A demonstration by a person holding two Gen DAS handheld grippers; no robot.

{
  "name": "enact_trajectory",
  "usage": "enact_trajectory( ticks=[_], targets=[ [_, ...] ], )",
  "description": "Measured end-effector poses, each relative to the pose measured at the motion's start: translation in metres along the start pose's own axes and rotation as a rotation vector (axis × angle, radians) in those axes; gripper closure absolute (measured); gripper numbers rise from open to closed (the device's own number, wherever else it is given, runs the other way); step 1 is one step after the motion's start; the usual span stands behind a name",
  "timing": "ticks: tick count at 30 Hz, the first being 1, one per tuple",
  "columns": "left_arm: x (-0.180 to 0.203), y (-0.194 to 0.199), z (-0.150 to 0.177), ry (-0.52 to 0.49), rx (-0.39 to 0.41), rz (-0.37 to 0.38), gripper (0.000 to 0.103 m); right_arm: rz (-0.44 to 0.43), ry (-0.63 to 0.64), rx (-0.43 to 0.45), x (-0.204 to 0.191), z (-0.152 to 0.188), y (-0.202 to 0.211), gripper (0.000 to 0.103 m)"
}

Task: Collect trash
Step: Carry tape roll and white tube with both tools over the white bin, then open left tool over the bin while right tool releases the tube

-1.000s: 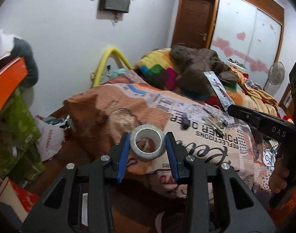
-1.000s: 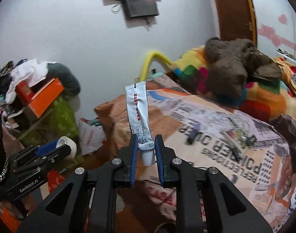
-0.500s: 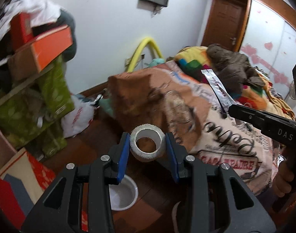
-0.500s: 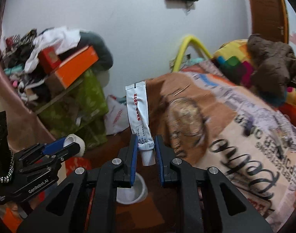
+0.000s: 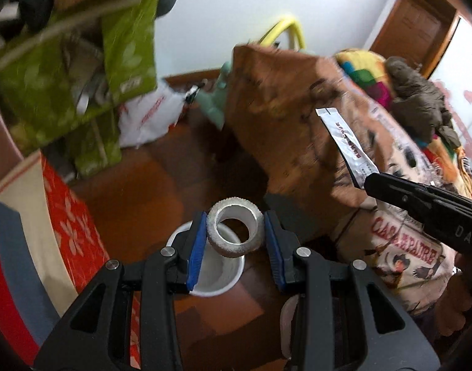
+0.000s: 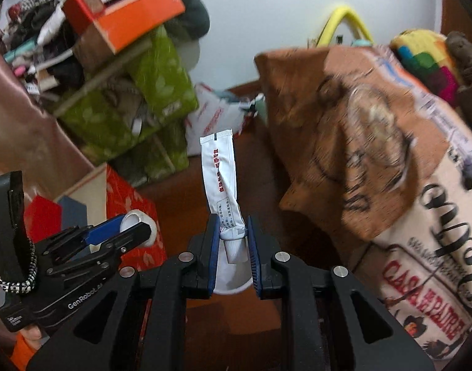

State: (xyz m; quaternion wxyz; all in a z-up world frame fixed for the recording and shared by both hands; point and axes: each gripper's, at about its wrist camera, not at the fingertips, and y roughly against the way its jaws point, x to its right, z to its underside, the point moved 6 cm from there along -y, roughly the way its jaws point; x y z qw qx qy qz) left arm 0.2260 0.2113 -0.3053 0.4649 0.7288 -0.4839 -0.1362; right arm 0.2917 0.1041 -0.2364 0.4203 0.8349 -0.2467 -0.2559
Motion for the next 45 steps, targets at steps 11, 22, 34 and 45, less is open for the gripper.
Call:
enact_trajectory(
  ticks=[11,22,34,45],
  targets=[
    [-0.039,-0.07,0.043,0.085,-0.184,-0.033,0.066,-0.025,-0.023,-0.218,0.0,0.036,-0.096,0.087],
    [-0.06,-0.146,0.072,0.128,-0.37,-0.074,0.066,-0.083,-0.053,-0.354,0.004,0.055,-0.157,0.086],
    [-0.068,-0.176,0.085,0.185,-0.434,-0.051,0.066,-0.09,-0.072,-0.378,0.008,0.058,-0.168,0.078],
    [-0.059,-0.173,0.08,0.148,-0.441,-0.056,0.061,-0.025,-0.033,-0.345,0.012,0.055,-0.157,0.075]
  ],
)
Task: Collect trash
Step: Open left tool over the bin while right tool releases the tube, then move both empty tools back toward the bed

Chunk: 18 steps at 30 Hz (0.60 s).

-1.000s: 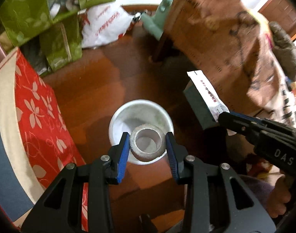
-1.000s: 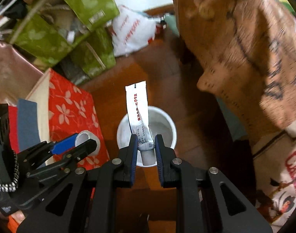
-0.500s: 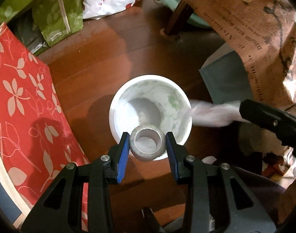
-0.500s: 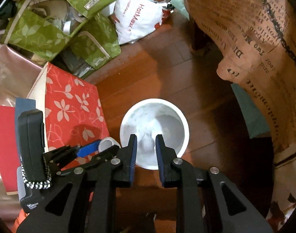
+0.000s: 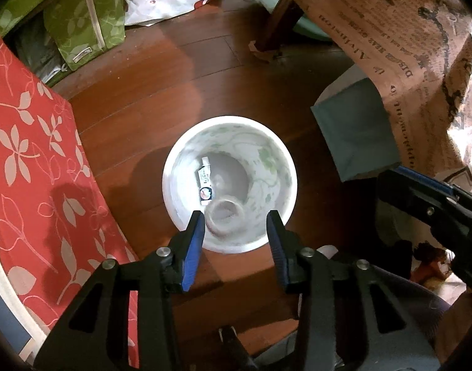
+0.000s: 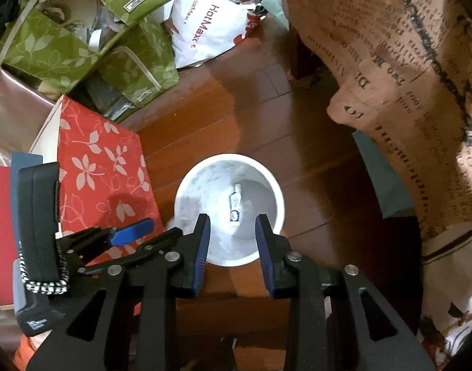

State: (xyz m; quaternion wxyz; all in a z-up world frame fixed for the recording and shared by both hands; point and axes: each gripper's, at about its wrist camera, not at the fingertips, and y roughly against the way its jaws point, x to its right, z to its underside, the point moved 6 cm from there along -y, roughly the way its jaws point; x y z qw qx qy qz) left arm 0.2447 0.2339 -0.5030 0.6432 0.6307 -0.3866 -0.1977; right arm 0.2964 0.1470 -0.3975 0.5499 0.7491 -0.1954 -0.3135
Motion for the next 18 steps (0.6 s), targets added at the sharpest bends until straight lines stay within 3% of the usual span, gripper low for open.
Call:
enact_trajectory(
  ticks=[4,11,18],
  targets=[
    [0.001,0.009,0.001,-0.004,0.018,-0.008,0.045,0.003,0.0,0.025,-0.001,0.0,0.01,0.075],
    [0.006,0.048,0.002,-0.033,0.096,-0.043,0.045,0.033,0.052,0.11,-0.009,0.005,0.047,0.075],
    [0.026,0.118,0.004,-0.085,0.236,-0.053,0.045,0.051,0.078,0.246,-0.017,0.007,0.107,0.075]
  ],
)
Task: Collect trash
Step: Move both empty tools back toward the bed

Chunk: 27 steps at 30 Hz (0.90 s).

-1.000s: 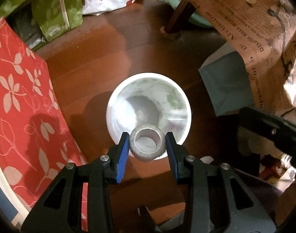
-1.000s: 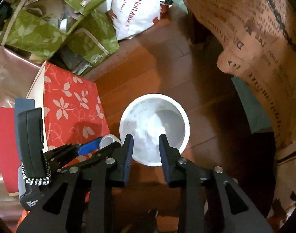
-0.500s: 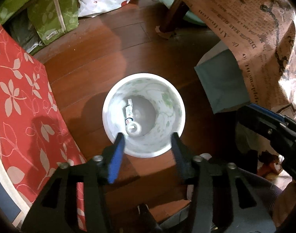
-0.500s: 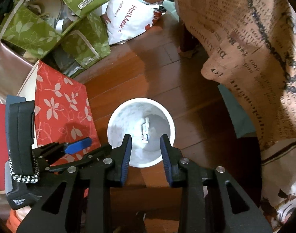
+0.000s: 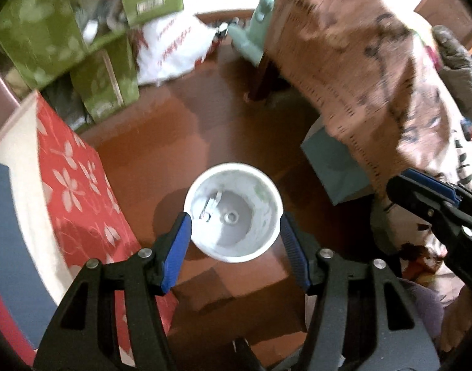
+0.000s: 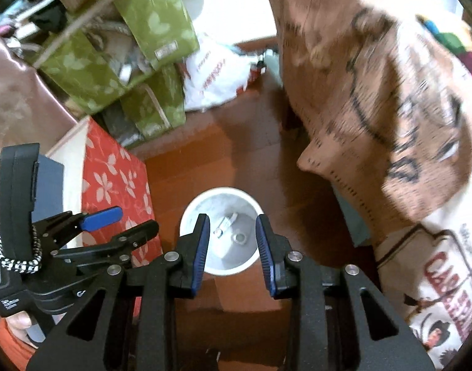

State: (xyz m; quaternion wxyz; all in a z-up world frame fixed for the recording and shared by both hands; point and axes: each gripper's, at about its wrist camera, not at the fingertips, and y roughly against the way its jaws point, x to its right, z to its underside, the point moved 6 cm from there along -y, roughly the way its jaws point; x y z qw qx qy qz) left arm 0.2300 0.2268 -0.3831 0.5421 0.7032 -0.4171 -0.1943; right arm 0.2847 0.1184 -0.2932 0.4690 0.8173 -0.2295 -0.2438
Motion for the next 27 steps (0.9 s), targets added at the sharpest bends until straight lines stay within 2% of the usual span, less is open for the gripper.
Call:
enact_trajectory(
  ticks=[2,4,6,9,19,27],
  targets=[
    [0.007,0.019,-0.003,-0.01,0.038,0.004,0.045,0.008,0.001,0.047,0.0,-0.004,0.022,0.075],
    [0.016,0.042,-0.007,-0.022,0.085,0.014,0.045,0.017,0.002,0.096,0.0,-0.007,0.044,0.071],
    [0.027,0.064,-0.011,-0.039,0.13,0.024,0.045,0.038,0.003,0.158,0.002,-0.009,0.069,0.05],
    [0.05,0.099,-0.015,-0.077,0.202,0.035,0.045,0.06,-0.011,0.257,0.008,-0.01,0.109,0.039],
    [0.133,0.188,-0.019,-0.207,0.385,0.101,0.036,0.147,-0.102,0.442,0.061,0.001,0.21,0.036],
    [0.206,0.228,-0.02,-0.339,0.477,0.132,0.035,0.261,-0.166,0.552,0.118,0.019,0.272,0.034]
  ],
)
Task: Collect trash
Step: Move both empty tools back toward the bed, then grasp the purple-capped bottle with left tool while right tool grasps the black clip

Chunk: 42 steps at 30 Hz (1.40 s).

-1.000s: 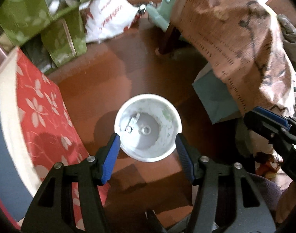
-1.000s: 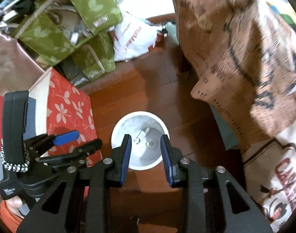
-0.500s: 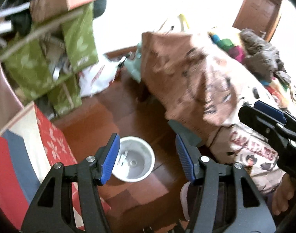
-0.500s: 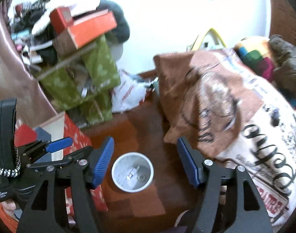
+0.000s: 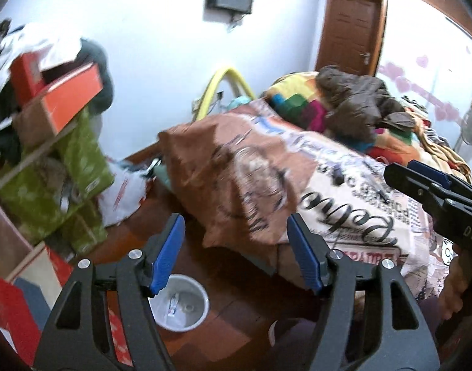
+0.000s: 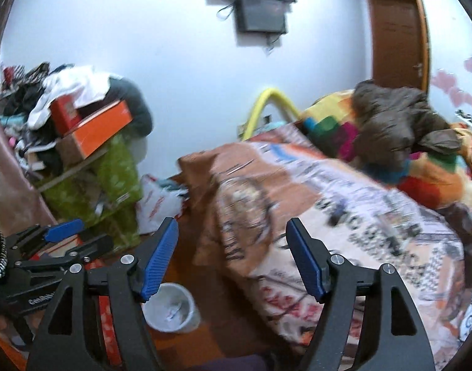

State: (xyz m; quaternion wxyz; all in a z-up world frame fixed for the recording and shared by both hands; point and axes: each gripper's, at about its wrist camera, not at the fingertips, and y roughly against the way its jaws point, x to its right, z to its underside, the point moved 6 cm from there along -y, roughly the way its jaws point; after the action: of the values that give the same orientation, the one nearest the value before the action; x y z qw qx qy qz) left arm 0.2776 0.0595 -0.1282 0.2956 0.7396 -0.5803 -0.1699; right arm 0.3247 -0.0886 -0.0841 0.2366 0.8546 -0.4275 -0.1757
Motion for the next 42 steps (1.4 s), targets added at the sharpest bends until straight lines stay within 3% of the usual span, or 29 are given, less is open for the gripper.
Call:
enact_trajectory(
  ticks=[12,24,32,42],
  targets=[
    [0.105,-0.032,-0.046,-0.091,0.022,0.156,0.034,0.197,-0.108,0.04,0.127,-0.008,0.027,0.034],
    [0.186,-0.128,-0.047,-0.138,-0.109,0.268,0.033,0.32,-0.216,-0.076,0.23,0.033,0.008,0.034],
    [0.207,-0.196,-0.036,-0.134,-0.198,0.284,0.033,0.365,-0.29,-0.179,0.281,0.066,-0.032,0.034],
    [0.237,-0.278,-0.035,-0.191,-0.252,0.279,0.034,0.313,-0.512,-0.231,0.346,0.064,-0.089,0.034]
  ],
)
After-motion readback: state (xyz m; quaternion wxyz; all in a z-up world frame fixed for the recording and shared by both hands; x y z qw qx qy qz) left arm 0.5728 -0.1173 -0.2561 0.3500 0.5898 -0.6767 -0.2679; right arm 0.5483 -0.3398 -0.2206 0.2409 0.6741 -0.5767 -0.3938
